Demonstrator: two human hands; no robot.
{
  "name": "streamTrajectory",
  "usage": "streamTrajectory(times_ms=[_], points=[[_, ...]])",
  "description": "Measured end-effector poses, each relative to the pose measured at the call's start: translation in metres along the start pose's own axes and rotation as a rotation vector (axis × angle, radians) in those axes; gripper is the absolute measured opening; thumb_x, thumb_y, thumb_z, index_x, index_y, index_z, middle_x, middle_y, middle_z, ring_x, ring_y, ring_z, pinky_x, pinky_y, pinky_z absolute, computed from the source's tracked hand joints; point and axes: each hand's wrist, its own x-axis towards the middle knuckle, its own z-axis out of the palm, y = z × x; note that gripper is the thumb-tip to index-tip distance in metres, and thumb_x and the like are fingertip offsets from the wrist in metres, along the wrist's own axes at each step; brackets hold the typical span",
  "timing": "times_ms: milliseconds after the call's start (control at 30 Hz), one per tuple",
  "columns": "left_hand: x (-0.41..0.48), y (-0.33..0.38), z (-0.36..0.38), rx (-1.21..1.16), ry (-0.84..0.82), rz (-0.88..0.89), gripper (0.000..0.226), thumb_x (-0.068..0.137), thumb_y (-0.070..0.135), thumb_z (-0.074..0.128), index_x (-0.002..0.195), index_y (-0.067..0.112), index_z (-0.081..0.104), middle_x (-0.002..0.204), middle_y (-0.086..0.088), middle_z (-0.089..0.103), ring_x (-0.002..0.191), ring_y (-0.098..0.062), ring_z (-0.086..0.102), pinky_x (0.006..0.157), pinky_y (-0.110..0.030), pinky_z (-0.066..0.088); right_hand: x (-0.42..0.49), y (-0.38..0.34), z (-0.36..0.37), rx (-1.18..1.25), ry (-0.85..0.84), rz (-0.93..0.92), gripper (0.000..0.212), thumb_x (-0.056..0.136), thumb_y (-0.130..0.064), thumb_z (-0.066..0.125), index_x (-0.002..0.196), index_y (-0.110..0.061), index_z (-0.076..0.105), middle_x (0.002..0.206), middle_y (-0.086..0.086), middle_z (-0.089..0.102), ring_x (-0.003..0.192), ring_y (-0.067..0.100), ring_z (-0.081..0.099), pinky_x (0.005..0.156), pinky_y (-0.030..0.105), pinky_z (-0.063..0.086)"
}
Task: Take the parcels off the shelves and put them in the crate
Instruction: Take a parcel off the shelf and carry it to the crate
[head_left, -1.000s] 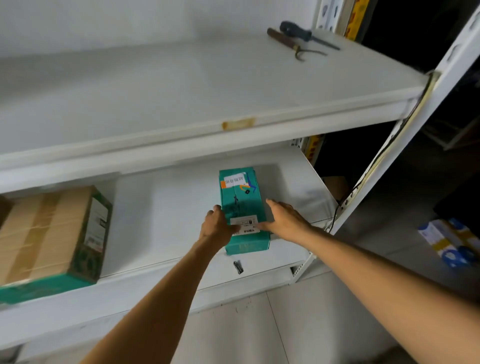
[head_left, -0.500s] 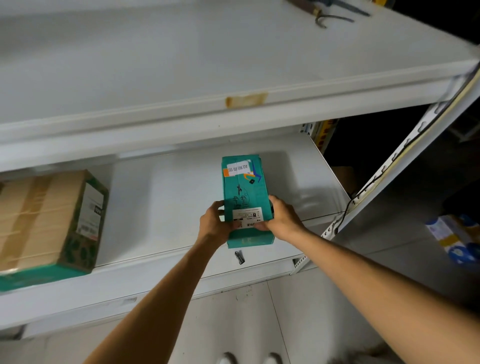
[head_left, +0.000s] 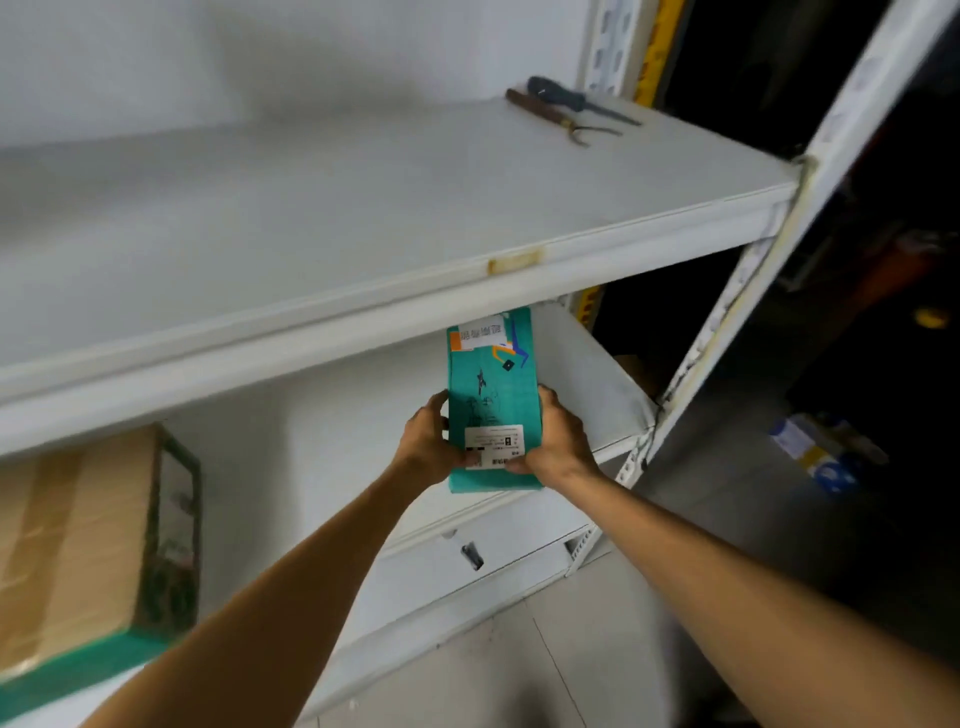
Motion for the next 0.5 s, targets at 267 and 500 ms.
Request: streamTrajectory(times_ms=[267, 500], points=[[-0.050, 0.006, 0.004, 0.110, -0.353, 0.310, 0.080, 0.080, -0.008, 0.070, 0.147, 0.013, 0.031, 0.112, -0.005, 0.056, 0.110, -0.028, 0.058, 0.088, -0.042, 0.052, -0.110, -0.001, -0.002, 0.103, 0.305, 0.235, 0.077, 0.066, 0.001, 0.081, 0.129, -0.018, 0.041, 0.102, -0.007, 0.059, 0.096, 0.012, 0.060, 0.072, 0.017, 0.053], [-0.125, 0.036, 0.063, 0.205, -0.603, 0.620, 0.061, 0.082, 0.003, 0.072, 0.133, 0.021, 0.045, 0.111, 0.002, 0.061, 0.108, -0.021, 0.061, 0.077, -0.032, 0.058, -0.234, 0.012, -0.038, 0.192, 0.641, 0.440, 0.078, 0.073, -0.002, 0.076, 0.133, -0.025, 0.032, 0.118, 0.000, 0.052, 0.094, 0.010, 0.059, 0.061, 0.020, 0.057]])
